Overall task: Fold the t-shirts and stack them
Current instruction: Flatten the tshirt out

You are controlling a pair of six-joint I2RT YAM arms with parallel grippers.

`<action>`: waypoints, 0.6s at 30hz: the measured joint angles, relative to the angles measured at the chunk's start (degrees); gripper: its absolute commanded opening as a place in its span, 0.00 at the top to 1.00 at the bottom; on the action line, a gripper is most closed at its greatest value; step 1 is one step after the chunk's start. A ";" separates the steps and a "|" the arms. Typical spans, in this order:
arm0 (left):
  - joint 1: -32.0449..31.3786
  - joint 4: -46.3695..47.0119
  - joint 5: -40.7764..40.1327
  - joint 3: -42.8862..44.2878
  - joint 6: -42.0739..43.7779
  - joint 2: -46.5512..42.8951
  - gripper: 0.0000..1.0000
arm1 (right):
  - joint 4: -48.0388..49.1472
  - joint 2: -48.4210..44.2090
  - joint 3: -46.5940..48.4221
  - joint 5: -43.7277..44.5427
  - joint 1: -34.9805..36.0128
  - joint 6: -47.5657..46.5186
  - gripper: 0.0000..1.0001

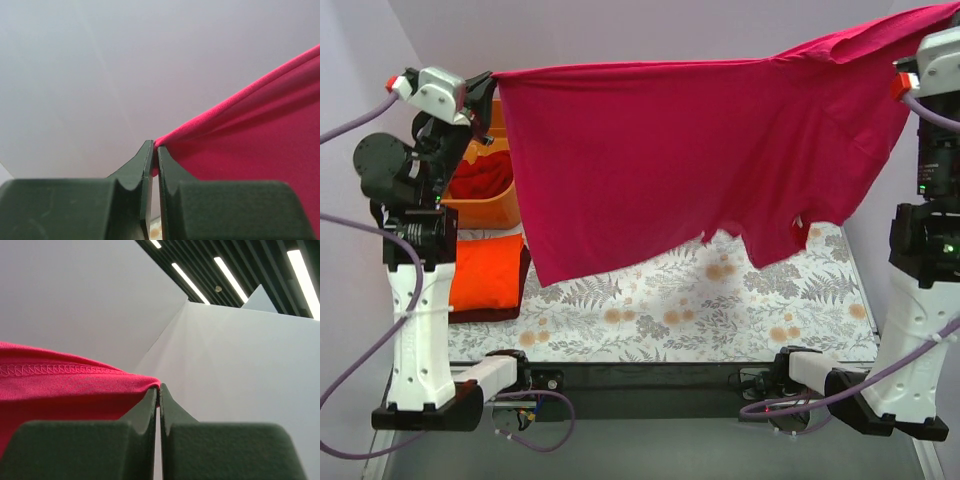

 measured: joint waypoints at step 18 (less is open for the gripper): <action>-0.55 0.17 2.14 29.70 -6.12 48.09 1.00 | 9.44 40.33 14.29 -3.21 -0.24 -1.73 0.99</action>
